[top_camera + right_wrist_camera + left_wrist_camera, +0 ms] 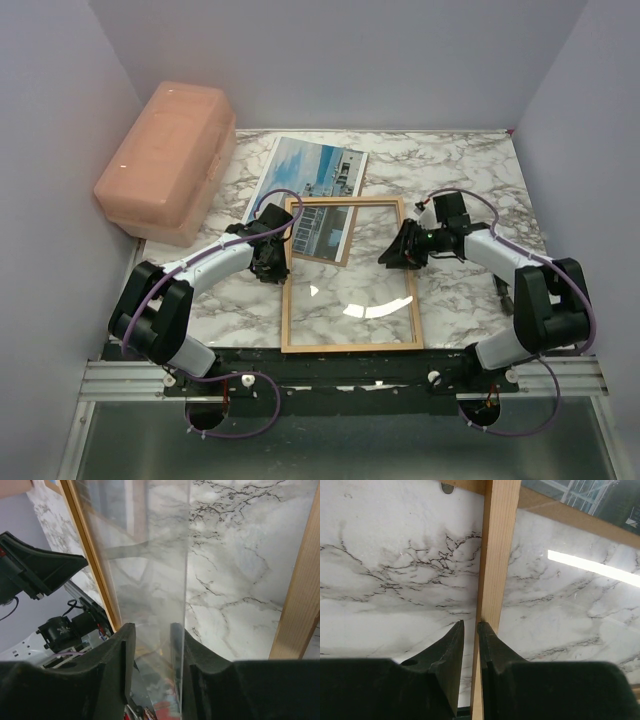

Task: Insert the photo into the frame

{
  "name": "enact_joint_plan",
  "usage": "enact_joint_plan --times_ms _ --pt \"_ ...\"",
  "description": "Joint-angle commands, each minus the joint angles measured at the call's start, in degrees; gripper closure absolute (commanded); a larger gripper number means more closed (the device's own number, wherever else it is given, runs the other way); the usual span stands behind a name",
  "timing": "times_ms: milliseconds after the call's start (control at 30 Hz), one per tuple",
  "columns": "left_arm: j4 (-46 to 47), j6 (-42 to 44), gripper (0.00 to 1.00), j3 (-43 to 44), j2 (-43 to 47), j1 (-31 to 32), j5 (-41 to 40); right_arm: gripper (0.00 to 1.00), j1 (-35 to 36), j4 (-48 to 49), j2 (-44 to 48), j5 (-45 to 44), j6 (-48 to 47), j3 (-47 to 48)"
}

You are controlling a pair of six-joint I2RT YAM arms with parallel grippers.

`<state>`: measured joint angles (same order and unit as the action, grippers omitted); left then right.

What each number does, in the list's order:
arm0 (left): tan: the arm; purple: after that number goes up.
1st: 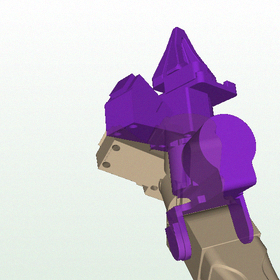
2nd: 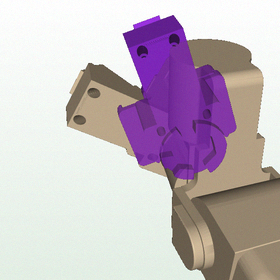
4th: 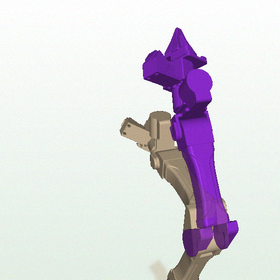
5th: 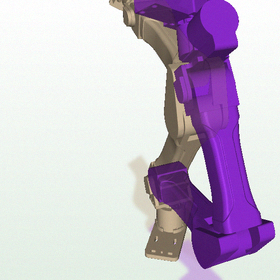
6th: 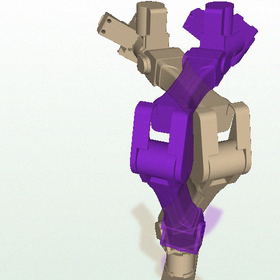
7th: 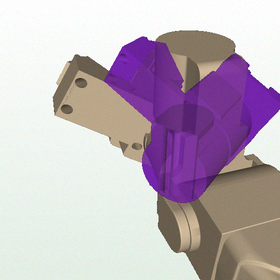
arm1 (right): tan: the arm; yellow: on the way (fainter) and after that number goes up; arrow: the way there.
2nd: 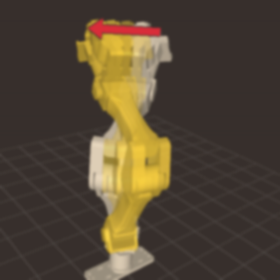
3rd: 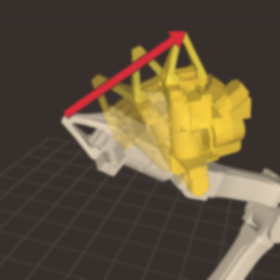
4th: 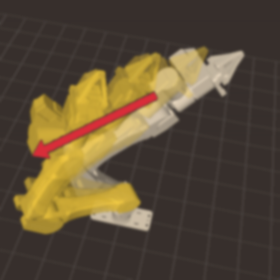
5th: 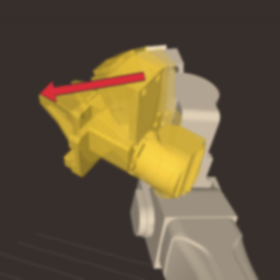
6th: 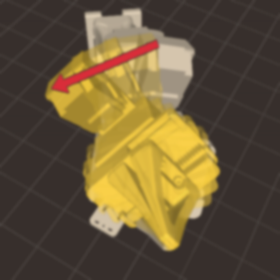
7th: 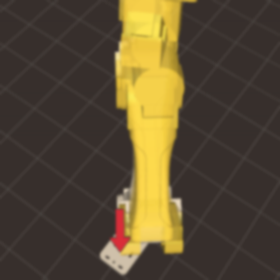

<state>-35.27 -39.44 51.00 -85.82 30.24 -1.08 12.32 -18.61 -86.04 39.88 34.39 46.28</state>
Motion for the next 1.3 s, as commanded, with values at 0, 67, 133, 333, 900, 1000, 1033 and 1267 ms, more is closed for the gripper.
enact_joint_plan --times_ms 0,67,133,333,900,1000,1033,1267 --pt "1.2 0.2 0.80 -1.0 -1.7 0.5 -1.2 0.56 0.4 3.5 -1.6 1.2 -0.5 -0.8" --pt "1.3 0.1 0.80 -1.0 -1.7 0.5 -1.2 0.46 0.4 3.9 -2.1 1.2 -0.6 -1.0" --pt "1.3 0.1 0.80 -1.1 -1.7 0.5 -1.2 0.38 0.4 4.2 -2.6 1.0 -0.8 -1.1" --pt "1.5 0.1 0.80 -1.2 -1.6 0.5 -1.2 0.23 0.4 3.8 -3.4 0.0 -1.3 -0.8" --pt "1.8 0.0 0.80 -1.5 -1.4 0.5 -1.2 0.03 1.3 -2.9 -3.3 -13.6 -5.2 1.7" --pt "1.8 0.0 0.80 -1.5 -1.4 0.5 -1.2 0.00 1.7 -3.6 -2.9 -15.4 -5.3 1.6" --pt "1.8 0.0 0.80 -1.4 -1.4 0.5 -1.2 0.00 1.8 -3.8 -2.7 -15.8 -5.4 1.5" --pt "1.8 0.0 0.80 -1.4 -1.4 0.5 -1.2 0.00 2.6 -6.1 -1.2 -18.9 -5.7 2.5"
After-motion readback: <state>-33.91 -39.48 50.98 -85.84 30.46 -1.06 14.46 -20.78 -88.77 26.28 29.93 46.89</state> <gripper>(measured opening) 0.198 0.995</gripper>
